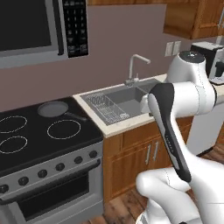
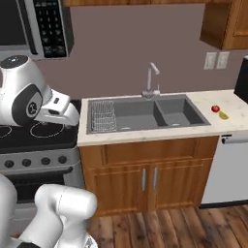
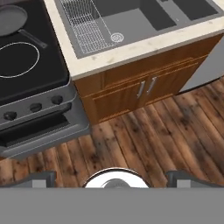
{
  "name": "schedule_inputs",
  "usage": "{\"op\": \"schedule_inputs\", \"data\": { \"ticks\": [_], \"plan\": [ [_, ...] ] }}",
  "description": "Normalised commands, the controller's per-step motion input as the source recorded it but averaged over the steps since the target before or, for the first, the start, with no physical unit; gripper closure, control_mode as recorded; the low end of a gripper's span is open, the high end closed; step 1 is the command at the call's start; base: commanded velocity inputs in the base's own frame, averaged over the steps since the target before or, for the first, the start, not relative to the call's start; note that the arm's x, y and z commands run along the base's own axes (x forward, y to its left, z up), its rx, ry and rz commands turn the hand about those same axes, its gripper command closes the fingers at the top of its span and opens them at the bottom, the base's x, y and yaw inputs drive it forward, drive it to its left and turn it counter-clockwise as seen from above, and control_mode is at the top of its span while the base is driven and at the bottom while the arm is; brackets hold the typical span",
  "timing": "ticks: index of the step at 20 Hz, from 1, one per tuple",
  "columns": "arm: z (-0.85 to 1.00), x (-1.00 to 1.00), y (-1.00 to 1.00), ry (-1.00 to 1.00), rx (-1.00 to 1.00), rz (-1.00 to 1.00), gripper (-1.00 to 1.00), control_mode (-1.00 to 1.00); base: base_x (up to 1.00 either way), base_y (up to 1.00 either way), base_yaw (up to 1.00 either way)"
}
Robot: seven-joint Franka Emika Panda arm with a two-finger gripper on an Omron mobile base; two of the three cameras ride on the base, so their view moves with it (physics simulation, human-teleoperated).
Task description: Put the tomato and lemon wedge in the pan. Then turn on the rear right burner and set the heat to medium.
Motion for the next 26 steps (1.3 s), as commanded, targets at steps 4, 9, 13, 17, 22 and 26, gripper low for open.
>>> {"op": "schedule_inputs", "data": {
  "ticks": [4,9,13,17,22,26],
  "plan": [
    [0.0,0.0,0.0,0.0,0.0,0.0,-1.0,1.0,0.72,-1.0,0.08],
    [0.0,0.0,0.0,0.0,0.0,0.0,-1.0,1.0,0.55,-0.88,0.15],
    [0.0,0.0,0.0,0.0,0.0,0.0,-1.0,1.0,0.4,-0.69,0.23],
    [0.0,0.0,0.0,0.0,0.0,0.0,-1.0,1.0,0.27,-0.74,0.26],
    [0.0,0.0,0.0,0.0,0.0,0.0,-1.0,1.0,0.47,-0.79,0.26],
    [0.0,0.0,0.0,0.0,0.0,0.0,-1.0,1.0,0.51,-0.65,0.24]
  ]
}}
